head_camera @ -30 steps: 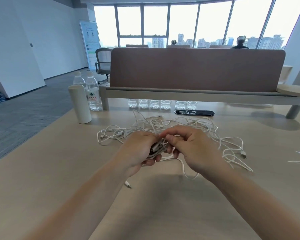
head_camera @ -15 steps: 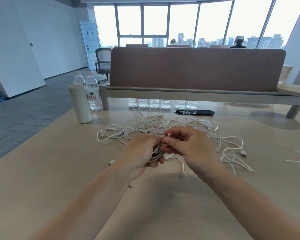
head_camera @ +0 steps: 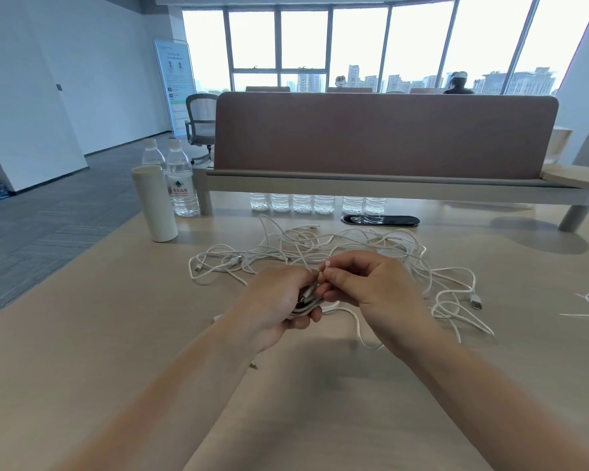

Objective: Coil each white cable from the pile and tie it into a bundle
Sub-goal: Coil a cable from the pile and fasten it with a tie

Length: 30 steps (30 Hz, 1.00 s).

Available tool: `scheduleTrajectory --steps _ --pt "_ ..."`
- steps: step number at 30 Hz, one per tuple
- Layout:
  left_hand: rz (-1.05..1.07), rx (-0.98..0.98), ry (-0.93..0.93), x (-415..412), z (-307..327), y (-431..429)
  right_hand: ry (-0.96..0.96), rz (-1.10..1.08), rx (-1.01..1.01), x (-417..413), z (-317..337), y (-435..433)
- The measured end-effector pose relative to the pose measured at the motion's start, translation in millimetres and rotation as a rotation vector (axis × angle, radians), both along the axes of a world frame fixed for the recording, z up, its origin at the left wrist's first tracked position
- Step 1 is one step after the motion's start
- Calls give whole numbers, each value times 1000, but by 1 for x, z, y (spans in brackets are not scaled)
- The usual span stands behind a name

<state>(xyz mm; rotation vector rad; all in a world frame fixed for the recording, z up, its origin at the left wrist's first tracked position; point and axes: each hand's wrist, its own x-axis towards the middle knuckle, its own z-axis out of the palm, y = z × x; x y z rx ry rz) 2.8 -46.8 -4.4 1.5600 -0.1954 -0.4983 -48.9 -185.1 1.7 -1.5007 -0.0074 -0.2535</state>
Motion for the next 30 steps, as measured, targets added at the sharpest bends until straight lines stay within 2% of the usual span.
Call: scheduleTrajectory --steps 11,21,30 --pt "48 14 -169 -10 0 -5 47 -61 54 1 -3 0" --pt "42 -44 -107 -10 3 -4 3 -22 40 -1 -2 0" --pt "-2 -45 -87 -5 0 1 -31 55 -142 -5 0 -6"
